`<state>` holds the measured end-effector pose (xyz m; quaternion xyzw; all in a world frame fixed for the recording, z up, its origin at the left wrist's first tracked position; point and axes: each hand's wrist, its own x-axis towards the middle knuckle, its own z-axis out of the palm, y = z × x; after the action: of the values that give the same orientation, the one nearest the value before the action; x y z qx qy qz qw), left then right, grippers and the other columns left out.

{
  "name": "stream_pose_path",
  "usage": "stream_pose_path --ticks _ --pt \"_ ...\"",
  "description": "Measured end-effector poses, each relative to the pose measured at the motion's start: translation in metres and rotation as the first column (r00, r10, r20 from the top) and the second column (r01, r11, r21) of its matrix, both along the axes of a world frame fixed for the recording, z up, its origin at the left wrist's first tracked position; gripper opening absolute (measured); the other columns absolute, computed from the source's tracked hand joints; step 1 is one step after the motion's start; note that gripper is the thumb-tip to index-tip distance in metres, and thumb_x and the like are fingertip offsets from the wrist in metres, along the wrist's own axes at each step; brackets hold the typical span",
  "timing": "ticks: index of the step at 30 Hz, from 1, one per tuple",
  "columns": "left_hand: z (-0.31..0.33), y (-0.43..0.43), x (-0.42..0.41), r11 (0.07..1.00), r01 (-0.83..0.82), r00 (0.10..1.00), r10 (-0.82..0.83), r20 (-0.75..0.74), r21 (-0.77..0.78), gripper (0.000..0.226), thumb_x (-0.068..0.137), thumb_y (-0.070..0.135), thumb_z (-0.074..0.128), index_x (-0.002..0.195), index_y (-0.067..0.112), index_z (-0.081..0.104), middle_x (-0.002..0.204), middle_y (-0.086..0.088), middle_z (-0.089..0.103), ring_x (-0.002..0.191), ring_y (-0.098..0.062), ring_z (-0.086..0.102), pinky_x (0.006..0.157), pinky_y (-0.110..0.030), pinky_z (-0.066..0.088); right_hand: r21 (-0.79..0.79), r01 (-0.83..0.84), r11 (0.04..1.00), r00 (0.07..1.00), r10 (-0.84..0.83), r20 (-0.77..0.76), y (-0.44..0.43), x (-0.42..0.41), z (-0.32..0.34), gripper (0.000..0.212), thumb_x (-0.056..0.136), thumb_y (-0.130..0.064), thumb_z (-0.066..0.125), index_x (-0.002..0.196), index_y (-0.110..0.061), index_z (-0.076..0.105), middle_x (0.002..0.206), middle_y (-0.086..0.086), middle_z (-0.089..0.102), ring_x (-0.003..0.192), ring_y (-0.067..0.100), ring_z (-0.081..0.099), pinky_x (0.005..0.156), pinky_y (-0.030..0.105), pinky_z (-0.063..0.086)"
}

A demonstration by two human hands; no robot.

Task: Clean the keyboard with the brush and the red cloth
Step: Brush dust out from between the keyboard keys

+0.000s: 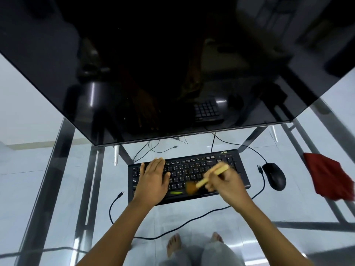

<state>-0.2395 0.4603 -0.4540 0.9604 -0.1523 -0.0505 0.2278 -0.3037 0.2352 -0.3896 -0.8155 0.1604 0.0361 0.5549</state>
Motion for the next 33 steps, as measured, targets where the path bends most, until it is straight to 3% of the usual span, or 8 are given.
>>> stream_pose_path --ticks 4,9,15,19,22,26,29,33 --pt "-0.001 -0.001 -0.001 0.999 -0.026 0.999 0.025 0.039 0.038 0.047 0.098 0.031 0.047 0.139 0.008 0.045 0.143 -0.006 0.046 0.138 -0.021 0.034 0.119 -0.045 0.007 -0.19 0.066 0.98 0.991 -0.041 0.129 -0.002 -0.011 -0.003 0.016 0.091 -0.01 0.062 0.08 -0.021 0.058 0.072 -0.005 0.073 0.065 0.012 0.068 0.062 0.025 0.056" --pt "0.005 -0.019 0.0 0.999 -0.018 0.999 0.017 0.031 0.046 0.048 0.099 0.032 0.046 0.139 0.006 0.044 0.145 -0.009 0.042 0.14 -0.024 0.03 0.119 -0.047 0.008 -0.087 -0.105 0.991 0.994 0.103 -0.028 -0.004 -0.009 0.0 0.011 0.092 -0.014 0.062 0.081 -0.016 0.059 0.071 -0.002 0.073 0.064 0.013 0.069 0.068 0.041 0.059" --pt "0.007 -0.039 -0.005 0.992 0.121 0.992 -0.12 -0.041 0.023 0.057 0.1 0.038 0.04 0.149 0.011 0.027 0.159 -0.004 0.02 0.148 -0.018 0.008 0.119 -0.04 -0.003 0.127 0.13 0.983 0.99 -0.135 0.03 -0.004 0.019 -0.004 0.007 0.093 -0.014 0.062 0.087 -0.009 0.06 0.079 0.007 0.072 0.071 0.018 0.071 0.066 0.026 0.058" --pt "0.007 -0.046 -0.012 0.978 0.204 0.977 -0.2 -0.078 0.045 0.065 0.098 0.041 0.042 0.152 0.014 0.019 0.161 -0.002 0.01 0.148 -0.014 -0.002 0.118 -0.037 -0.008 0.067 0.36 0.931 0.924 -0.365 0.111 -0.014 0.031 -0.006 0.009 0.093 -0.02 0.062 0.085 -0.021 0.058 0.078 0.0 0.072 0.072 0.014 0.071 0.073 0.029 0.057" --pt "0.012 -0.056 -0.011 0.971 0.237 0.969 -0.233 -0.085 0.039 0.069 0.097 0.045 0.042 0.153 0.014 0.015 0.162 -0.001 0.003 0.148 -0.012 -0.008 0.118 -0.037 -0.01 0.103 0.226 0.969 0.972 -0.231 0.04 -0.025 0.035 0.0 0.007 0.093 -0.017 0.061 0.088 -0.012 0.06 0.078 0.005 0.073 0.072 0.018 0.072 0.077 0.041 0.059" --pt "0.013 -0.067 -0.014 0.959 0.278 0.957 -0.272 -0.104 0.051 0.073 0.096 0.049 0.041 0.153 0.014 0.012 0.162 0.0 0.0 0.147 -0.011 -0.011 0.119 -0.038 -0.01 -0.019 0.347 0.938 0.93 -0.341 0.141 -0.042 0.032 0.005 0.007 0.093 -0.009 0.056 0.087 -0.007 0.057 0.07 -0.006 0.068 0.065 -0.004 0.065 0.065 0.014 0.048" --pt "0.013 -0.078 -0.01 0.955 0.29 0.953 -0.283 -0.108 0.063 0.073 0.096 0.049 0.041 0.153 0.014 0.01 0.162 0.0 -0.001 0.147 -0.012 -0.011 0.119 -0.039 -0.008 0.162 0.267 0.95 0.963 -0.271 0.006 -0.052 0.029 0.002 0.006 0.093 -0.006 0.057 0.089 -0.002 0.059 0.078 0.009 0.071 0.068 0.016 0.07 0.066 0.029 0.057" --pt "0.01 -0.082 -0.007 0.958 0.274 0.959 -0.266 -0.099 0.087 0.072 0.096 0.046 0.043 0.153 0.013 0.014 0.162 -0.003 0.002 0.148 -0.015 -0.007 0.12 -0.041 -0.006 0.042 0.464 0.885 0.879 -0.465 0.104 -0.058 0.019 -0.008 0.008 0.093 -0.016 0.061 0.087 -0.013 0.058 0.076 0.003 0.071 0.071 0.018 0.071 0.072 0.034 0.058"
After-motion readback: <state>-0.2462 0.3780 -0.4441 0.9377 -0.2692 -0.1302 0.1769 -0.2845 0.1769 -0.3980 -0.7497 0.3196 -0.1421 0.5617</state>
